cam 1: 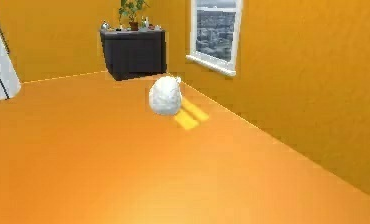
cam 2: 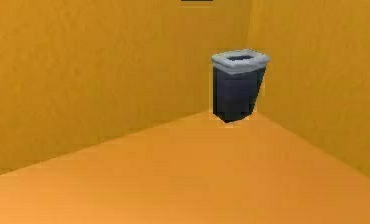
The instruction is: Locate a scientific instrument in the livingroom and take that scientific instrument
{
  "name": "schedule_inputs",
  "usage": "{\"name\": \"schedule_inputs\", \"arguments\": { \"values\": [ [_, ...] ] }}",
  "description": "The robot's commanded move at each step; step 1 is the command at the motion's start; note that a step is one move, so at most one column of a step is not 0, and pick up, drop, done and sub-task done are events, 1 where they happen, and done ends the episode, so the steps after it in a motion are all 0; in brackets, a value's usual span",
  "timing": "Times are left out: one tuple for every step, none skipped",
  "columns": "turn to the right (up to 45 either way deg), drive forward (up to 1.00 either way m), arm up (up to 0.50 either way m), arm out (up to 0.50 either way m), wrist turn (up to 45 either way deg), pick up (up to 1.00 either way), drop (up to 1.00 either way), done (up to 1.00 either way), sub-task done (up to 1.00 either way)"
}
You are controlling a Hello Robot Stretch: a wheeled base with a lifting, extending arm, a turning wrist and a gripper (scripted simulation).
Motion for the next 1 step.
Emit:
{"name": "schedule_inputs", "arguments": {
  "values": [
    [-45.0, 0.0, 0.0, 0.0, 0.0, 0.0, 0.0, 0.0, 0.0]
  ]
}}
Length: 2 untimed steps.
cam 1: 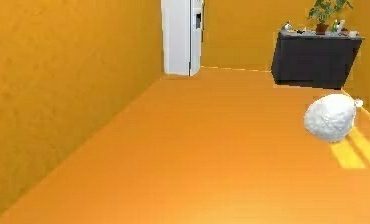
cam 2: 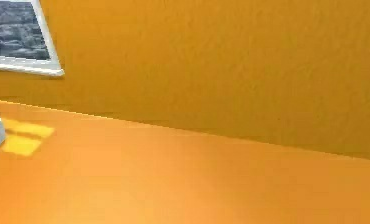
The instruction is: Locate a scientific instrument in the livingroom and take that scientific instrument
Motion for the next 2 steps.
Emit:
{"name": "schedule_inputs", "arguments": {
  "values": [
    [-45.0, 0.0, 0.0, 0.0, 0.0, 0.0, 0.0, 0.0, 0.0],
    [-45.0, 0.0, 0.0, 0.0, 0.0, 0.0, 0.0, 0.0, 0.0]
  ]
}}
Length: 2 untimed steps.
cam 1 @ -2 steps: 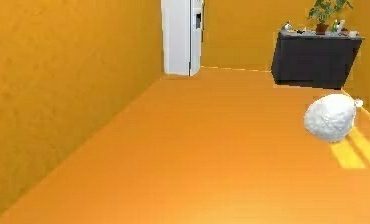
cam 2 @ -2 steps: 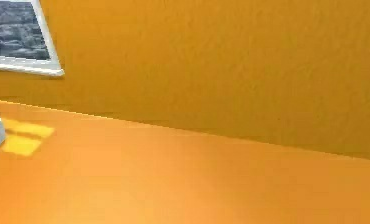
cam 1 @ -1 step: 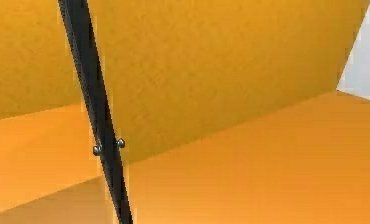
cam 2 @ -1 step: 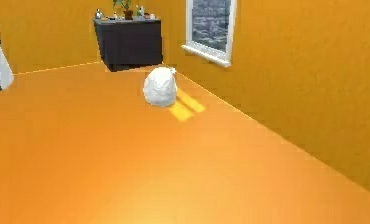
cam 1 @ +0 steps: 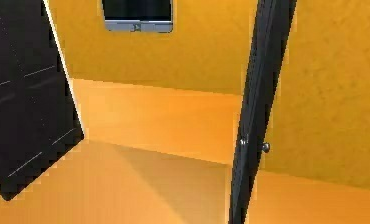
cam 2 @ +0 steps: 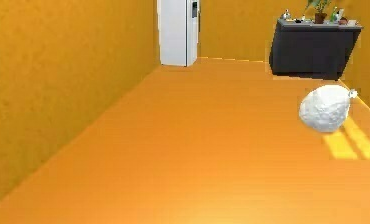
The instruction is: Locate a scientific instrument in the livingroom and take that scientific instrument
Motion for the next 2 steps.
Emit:
{"name": "schedule_inputs", "arguments": {
  "values": [
    [-42.0, 0.0, 0.0, 0.0, 0.0, 0.0, 0.0, 0.0, 0.0],
    [0.0, 0.85, 0.0, 0.0, 0.0, 0.0, 0.0, 0.0, 0.0]
  ]
}}
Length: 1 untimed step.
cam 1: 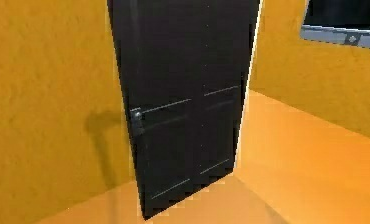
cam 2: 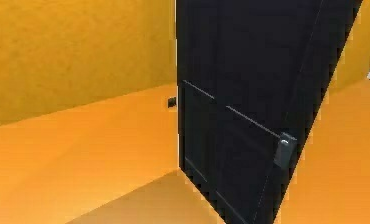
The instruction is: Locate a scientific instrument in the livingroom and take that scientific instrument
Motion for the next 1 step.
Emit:
{"name": "schedule_inputs", "arguments": {
  "values": [
    [42.0, 0.0, 0.0, 0.0, 0.0, 0.0, 0.0, 0.0, 0.0]
  ]
}}
